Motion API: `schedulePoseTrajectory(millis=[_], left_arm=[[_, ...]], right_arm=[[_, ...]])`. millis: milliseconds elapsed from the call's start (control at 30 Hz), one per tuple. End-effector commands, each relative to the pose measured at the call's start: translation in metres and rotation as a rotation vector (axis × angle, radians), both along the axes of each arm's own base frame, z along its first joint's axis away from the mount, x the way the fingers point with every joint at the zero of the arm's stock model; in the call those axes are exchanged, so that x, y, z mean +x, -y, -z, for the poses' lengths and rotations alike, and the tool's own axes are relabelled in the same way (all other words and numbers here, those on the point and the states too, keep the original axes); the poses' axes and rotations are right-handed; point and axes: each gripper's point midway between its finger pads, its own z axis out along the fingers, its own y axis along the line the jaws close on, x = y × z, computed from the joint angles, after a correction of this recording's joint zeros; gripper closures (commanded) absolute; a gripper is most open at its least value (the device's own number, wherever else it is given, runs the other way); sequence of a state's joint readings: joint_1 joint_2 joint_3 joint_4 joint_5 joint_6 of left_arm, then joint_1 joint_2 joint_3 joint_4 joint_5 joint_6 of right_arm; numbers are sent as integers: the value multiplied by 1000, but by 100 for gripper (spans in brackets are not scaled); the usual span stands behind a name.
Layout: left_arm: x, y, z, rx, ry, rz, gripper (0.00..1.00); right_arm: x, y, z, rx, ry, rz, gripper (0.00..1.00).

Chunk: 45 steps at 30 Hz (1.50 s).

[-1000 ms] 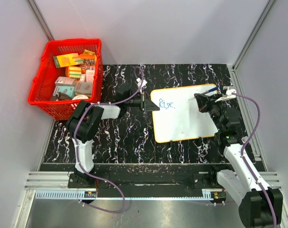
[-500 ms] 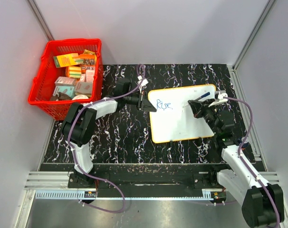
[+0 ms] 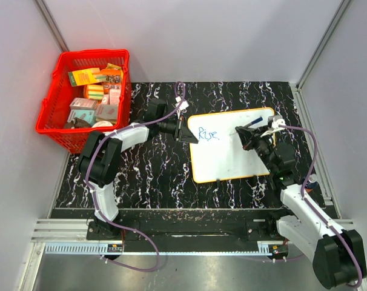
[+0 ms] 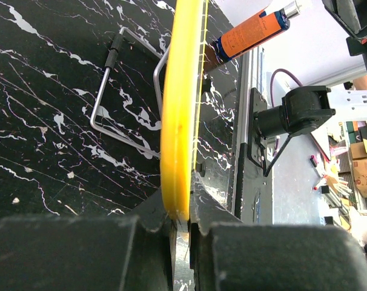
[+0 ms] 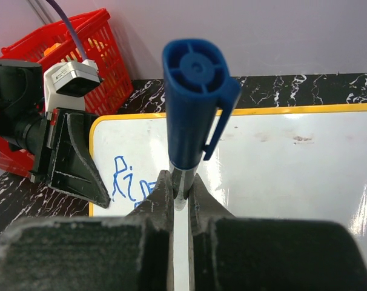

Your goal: Write a sentence on the whiteboard

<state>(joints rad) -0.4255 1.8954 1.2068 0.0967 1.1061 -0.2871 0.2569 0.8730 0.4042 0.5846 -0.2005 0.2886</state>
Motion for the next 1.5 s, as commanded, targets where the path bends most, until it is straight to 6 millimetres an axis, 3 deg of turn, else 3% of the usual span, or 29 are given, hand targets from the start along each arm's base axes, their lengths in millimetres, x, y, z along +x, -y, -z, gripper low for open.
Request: schedulePoseTrajectory(millis=[0,300,533,733,1000,1467], left_arm=[[2,-8,45,117,107,-2,100],[3,-7,45,118,107,-3,100],[3,-7,45,115,106,1,100],[1,-7,47,122,89,5,100],[2,-7,47,121,91,5,100],[1,-7,46,116,93,10,100]], right_arm=[[8,6,-11,-4,61,61,100],[21,16,-9,19,42,142,100],[22,9,-11,0,76,131,100],[8,-8,-17,-49,188,120,100],[-9,-4,-19,-113,329,183,100],[2,-5,-13,-141,318,236,100]])
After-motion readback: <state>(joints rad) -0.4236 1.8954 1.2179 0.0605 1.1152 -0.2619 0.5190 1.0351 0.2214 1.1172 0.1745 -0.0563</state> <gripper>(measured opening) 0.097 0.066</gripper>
